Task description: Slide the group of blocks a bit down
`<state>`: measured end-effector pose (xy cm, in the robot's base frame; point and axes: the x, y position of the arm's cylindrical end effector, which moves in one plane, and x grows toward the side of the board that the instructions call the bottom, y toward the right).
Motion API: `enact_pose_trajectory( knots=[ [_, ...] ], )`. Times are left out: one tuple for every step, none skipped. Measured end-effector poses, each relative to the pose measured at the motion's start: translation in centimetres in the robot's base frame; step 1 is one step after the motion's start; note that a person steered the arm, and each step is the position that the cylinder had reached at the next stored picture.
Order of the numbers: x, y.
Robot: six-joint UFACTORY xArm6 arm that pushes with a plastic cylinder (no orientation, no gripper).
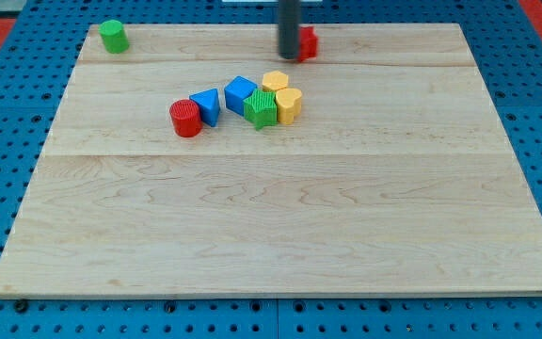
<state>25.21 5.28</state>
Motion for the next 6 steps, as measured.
enact_pose_trajectory(
  knots=[
    [0.5,2.5],
    [1.4,3.1],
    [2.8,5.6],
    [4.1,0.5],
    [5.4,-5.2],
    [7.6,-4.8]
  ],
)
